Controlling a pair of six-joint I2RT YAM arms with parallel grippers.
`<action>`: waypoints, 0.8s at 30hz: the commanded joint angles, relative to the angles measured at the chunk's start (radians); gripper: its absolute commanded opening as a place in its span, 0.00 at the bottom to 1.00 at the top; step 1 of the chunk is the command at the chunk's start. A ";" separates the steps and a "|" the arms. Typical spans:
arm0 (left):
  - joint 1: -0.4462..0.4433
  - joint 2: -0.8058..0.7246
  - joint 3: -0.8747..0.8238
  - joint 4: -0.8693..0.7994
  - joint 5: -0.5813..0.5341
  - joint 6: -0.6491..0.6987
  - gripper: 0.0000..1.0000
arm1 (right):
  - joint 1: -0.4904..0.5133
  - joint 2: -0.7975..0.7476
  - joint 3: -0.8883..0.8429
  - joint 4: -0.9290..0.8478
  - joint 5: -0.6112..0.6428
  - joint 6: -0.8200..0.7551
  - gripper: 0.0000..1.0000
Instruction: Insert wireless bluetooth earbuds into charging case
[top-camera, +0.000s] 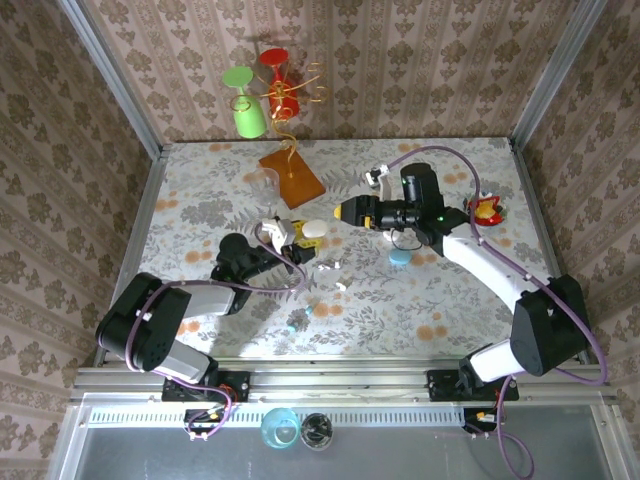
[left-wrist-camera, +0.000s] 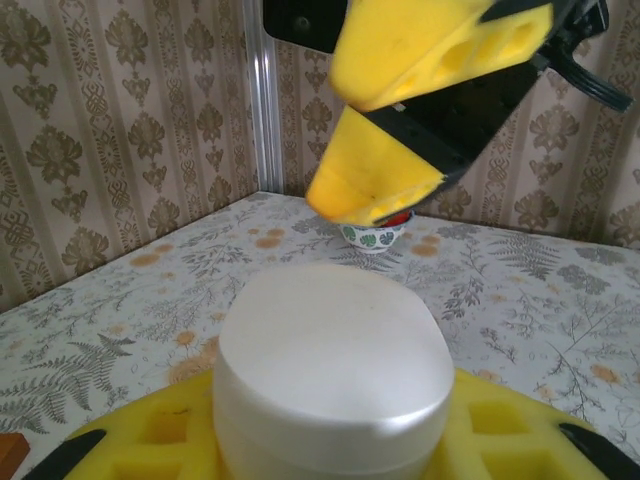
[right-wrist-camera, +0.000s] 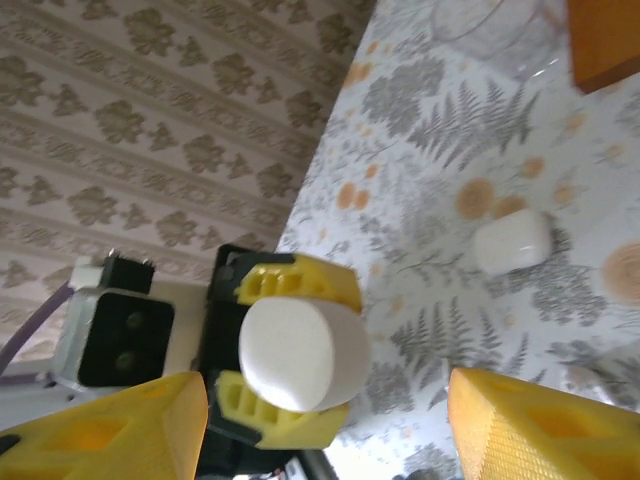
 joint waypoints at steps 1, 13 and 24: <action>0.001 -0.014 0.035 0.056 -0.006 -0.043 0.27 | 0.001 0.032 -0.024 0.120 -0.119 0.135 0.66; -0.032 -0.010 0.062 0.056 -0.086 -0.041 0.26 | 0.059 0.145 -0.058 0.357 -0.137 0.347 0.64; -0.037 0.017 0.070 0.057 -0.082 -0.048 0.27 | 0.066 0.187 -0.082 0.484 -0.131 0.469 0.39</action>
